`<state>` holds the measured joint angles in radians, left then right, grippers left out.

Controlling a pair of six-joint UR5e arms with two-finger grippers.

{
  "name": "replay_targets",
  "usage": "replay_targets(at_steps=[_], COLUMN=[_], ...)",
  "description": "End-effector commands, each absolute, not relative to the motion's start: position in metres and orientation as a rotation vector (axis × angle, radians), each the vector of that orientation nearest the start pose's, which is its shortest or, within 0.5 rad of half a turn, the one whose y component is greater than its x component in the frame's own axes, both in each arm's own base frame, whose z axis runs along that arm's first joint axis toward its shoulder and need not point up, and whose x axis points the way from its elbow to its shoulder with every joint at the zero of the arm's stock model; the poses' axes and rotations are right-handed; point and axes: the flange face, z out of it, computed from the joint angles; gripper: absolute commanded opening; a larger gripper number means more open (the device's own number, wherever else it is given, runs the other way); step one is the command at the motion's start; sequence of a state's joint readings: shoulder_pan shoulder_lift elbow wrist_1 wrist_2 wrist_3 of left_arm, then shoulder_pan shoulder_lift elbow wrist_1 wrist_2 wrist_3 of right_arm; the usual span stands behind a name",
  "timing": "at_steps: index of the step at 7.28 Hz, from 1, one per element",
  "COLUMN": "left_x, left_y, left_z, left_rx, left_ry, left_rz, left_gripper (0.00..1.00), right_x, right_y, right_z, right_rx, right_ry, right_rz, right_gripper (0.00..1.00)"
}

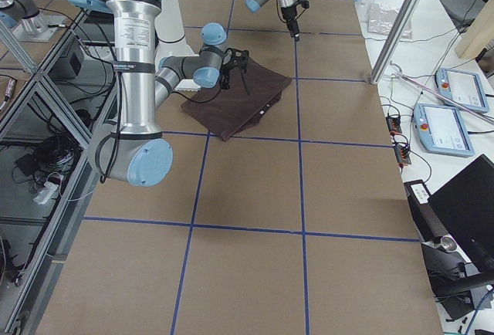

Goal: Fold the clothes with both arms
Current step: 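Drag the shirt toward the robot with the right gripper while the left gripper approaches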

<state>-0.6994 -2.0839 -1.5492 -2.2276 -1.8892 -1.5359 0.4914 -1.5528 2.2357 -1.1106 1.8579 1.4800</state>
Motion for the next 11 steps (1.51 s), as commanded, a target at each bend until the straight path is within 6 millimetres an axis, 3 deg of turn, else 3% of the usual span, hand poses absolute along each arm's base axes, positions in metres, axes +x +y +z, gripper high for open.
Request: replay_targets(at_steps=[1, 2, 4, 7, 11], left_x=[0.491, 0.522, 0.550, 0.550, 0.562], left_y=[-0.436, -0.402, -0.362, -0.334, -0.320], left_z=[0.266, 0.269, 0.276, 0.268, 0.276], left_rx=[-0.008, -0.043, -0.082, -0.094, -0.105], left_ry=[1.133, 1.081, 1.030, 0.932, 0.912], left_rz=[-0.574, -0.678, -0.711, -0.712, -0.691], left_gripper=[0.99, 0.98, 0.97, 0.96, 0.92], right_x=[-0.325, -0.333, -0.341, -0.347, -0.346], right_y=[-0.346, -0.355, -0.363, -0.367, -0.367], right_z=[0.286, 0.281, 0.287, 0.284, 0.283], right_rx=[0.158, 0.168, 0.174, 0.177, 0.177], right_ry=[-1.159, -1.166, -1.149, -1.153, -1.153], right_rz=[0.256, 0.258, 0.272, 0.272, 0.273], right_gripper=[1.00, 1.00, 1.00, 1.00, 1.00])
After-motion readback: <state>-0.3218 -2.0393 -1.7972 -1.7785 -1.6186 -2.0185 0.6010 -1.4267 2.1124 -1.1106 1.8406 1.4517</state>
